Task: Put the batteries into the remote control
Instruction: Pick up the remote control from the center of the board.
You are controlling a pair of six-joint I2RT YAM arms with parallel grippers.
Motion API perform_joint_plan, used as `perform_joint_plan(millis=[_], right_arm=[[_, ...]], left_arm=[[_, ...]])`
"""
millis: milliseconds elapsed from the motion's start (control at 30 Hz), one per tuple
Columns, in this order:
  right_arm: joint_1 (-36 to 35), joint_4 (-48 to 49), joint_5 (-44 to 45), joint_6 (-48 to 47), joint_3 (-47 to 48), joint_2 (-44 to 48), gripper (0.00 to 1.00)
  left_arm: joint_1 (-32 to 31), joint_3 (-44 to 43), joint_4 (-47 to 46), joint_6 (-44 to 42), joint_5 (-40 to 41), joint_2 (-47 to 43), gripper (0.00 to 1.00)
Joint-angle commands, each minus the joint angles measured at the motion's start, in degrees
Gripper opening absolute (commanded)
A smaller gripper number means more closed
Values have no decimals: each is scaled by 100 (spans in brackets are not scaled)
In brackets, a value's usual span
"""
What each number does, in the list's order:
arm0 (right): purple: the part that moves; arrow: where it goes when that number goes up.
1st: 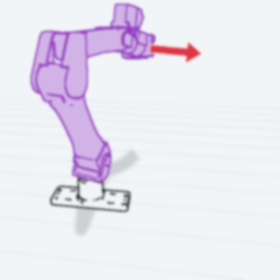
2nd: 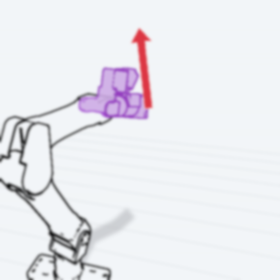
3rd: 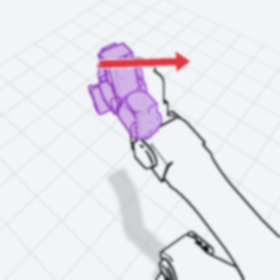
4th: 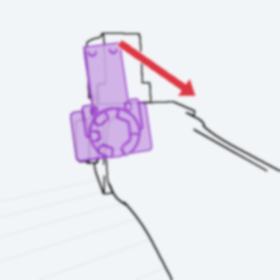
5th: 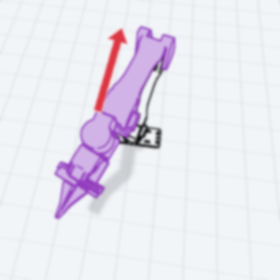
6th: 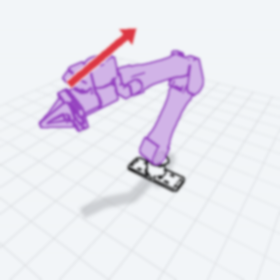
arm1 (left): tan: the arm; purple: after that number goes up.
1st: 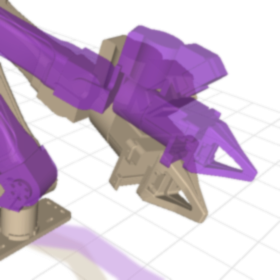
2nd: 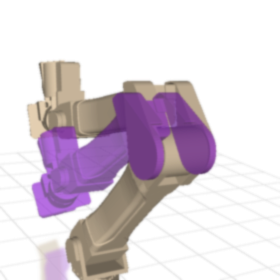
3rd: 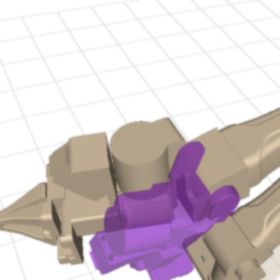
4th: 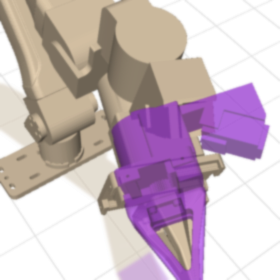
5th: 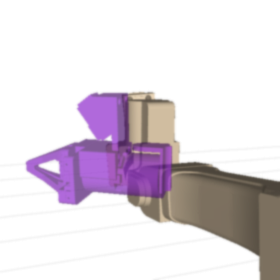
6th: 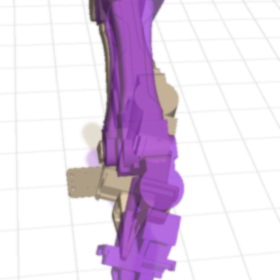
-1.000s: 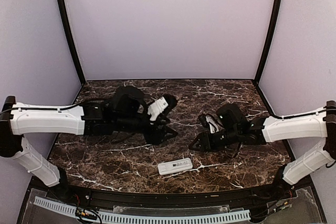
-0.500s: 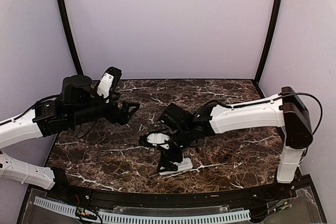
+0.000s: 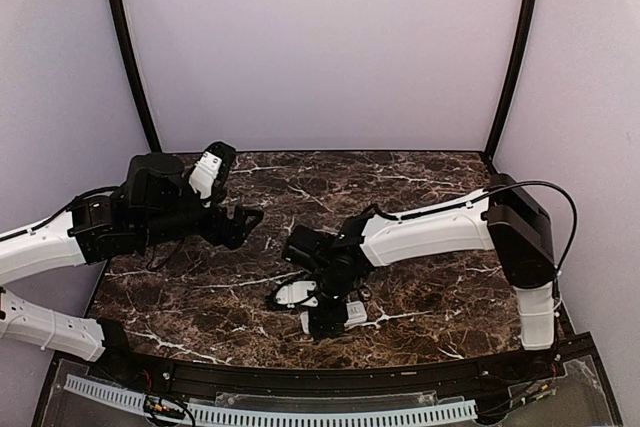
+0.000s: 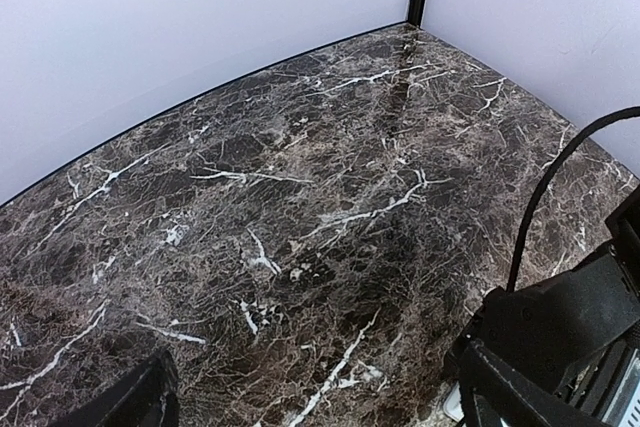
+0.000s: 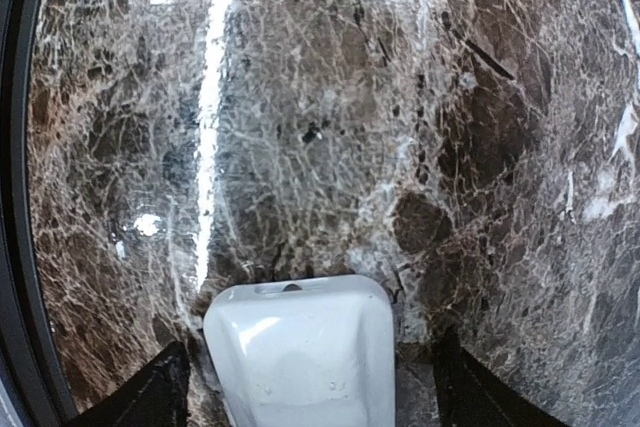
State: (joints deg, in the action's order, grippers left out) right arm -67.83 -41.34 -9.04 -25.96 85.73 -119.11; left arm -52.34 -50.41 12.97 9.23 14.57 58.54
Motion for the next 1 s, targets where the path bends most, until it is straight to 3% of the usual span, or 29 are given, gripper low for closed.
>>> perform_joint_plan(millis=[0,133,367,567,767,867,967], right_arm=[[-220,-252,574,15,66,-155,76],[-358,-289,874,0,44,-126,68],[-432,-427,1200,79,75,-163,42],[-419,-420,1020,342,233,-16,38],[-70,3,252,906,224,834,35],[310,573,-373,1410,80,1470,34],[716,1569,-1129,2167,-298,2177,34]], left_arm=[[13,110,-33,-125,43,60,96],[13,134,-61,-172,48,82,96],[14,187,-59,-210,83,66,96],[15,235,-97,-248,126,-60,96],[13,398,-315,-425,101,-408,94],[16,479,-491,-618,-167,-667,93],[17,527,-792,-785,-970,-901,88]])
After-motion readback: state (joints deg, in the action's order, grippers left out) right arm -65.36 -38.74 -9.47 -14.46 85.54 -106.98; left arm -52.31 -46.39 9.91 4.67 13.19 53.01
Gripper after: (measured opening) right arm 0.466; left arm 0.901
